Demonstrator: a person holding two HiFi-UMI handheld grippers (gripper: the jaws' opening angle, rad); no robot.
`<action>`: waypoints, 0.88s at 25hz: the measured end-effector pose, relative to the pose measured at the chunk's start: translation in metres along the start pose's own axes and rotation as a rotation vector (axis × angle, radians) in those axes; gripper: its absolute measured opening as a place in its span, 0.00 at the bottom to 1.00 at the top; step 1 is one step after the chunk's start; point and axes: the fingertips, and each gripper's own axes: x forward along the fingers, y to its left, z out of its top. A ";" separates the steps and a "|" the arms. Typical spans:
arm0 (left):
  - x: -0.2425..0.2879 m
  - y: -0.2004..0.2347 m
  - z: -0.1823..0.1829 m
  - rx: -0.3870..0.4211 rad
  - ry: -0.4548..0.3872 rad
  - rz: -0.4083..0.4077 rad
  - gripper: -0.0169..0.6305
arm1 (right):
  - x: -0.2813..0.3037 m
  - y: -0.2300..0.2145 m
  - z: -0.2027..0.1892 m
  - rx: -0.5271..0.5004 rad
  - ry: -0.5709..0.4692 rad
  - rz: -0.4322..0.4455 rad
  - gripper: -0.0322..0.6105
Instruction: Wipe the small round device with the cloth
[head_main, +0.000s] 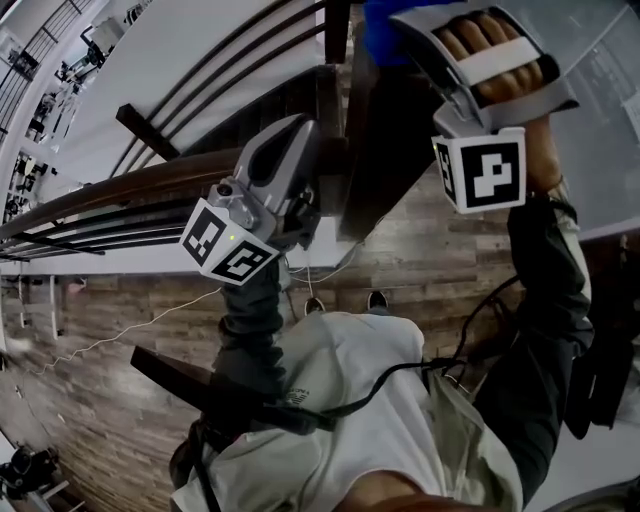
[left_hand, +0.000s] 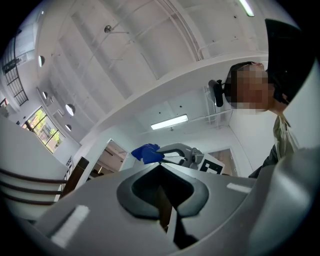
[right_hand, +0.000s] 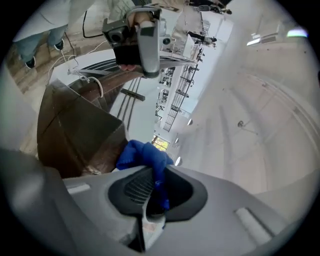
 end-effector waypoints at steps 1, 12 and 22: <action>0.001 0.000 -0.001 -0.003 0.002 -0.002 0.02 | -0.006 0.002 -0.002 0.013 -0.005 -0.022 0.13; -0.005 0.004 -0.006 -0.005 0.018 0.032 0.02 | -0.045 0.010 -0.030 0.394 -0.069 -0.245 0.13; -0.005 0.001 -0.006 0.010 0.013 0.048 0.02 | -0.050 -0.005 -0.097 0.892 -0.057 -0.271 0.13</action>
